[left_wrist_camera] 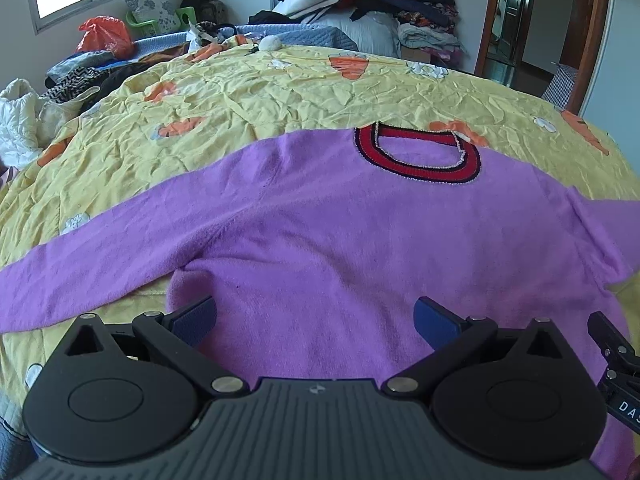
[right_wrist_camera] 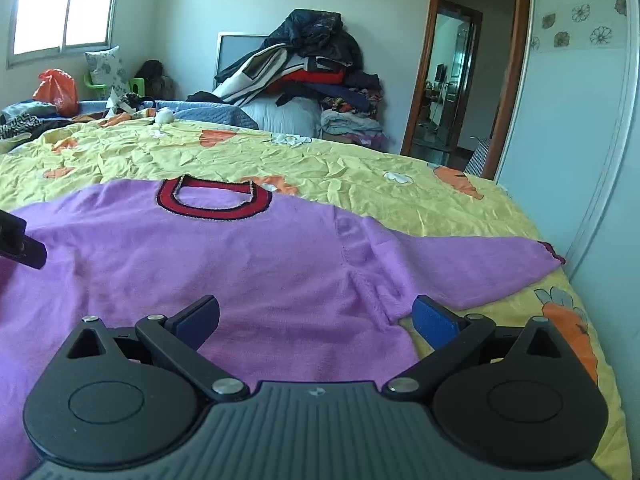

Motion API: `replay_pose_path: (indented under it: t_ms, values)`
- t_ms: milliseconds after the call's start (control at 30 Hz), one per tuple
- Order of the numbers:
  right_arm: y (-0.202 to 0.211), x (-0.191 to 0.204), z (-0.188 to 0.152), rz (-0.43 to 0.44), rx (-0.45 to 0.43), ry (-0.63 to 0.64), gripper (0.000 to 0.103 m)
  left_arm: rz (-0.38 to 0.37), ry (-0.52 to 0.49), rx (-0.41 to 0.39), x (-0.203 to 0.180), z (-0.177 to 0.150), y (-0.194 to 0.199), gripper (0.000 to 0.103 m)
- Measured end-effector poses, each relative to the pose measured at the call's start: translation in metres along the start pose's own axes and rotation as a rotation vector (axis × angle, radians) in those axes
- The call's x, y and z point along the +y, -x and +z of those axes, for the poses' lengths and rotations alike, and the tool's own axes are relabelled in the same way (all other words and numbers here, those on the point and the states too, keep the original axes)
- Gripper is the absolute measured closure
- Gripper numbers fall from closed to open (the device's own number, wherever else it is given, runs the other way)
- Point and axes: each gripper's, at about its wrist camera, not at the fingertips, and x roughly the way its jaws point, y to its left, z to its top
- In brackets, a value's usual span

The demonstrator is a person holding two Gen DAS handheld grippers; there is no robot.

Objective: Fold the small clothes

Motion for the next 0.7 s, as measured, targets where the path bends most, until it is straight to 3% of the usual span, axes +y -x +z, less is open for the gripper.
replay_pose_path:
  t_ms: [100,233,367,433,533,600,700]
  values:
    - [-0.013,-0.007,-0.001,-0.017,0.032,0.012,0.000,0.013,-0.018,0.007,-0.006,0.002,-0.005,0.000]
    - [-0.039,-0.046,-0.002,-0.093,0.060,-0.030,0.000,0.052,-0.070,-0.098,-0.015,0.001,0.001,0.000]
    - [-0.072,-0.113,-0.003,-0.170,0.127,-0.120,0.000,-0.081,-0.146,-0.104,-0.025,0.002,-0.009,0.000]
    - [-0.085,-0.148,-0.003,-0.191,0.144,-0.168,0.000,-0.085,-0.182,-0.104,-0.033,0.000,-0.016,0.000]
    - [-0.106,-0.211,0.000,-0.154,0.141,-0.308,0.000,-0.078,-0.224,-0.135,-0.044,-0.005,-0.021,0.000]
    - [-0.126,-0.256,0.002,-0.087,0.165,-0.469,0.000,-0.123,-0.205,-0.110,-0.046,-0.005,-0.027,0.000]
    - [-0.151,-0.314,0.000,-0.045,0.145,-0.695,0.000,-0.128,-0.186,-0.091,-0.051,-0.007,-0.037,0.000]
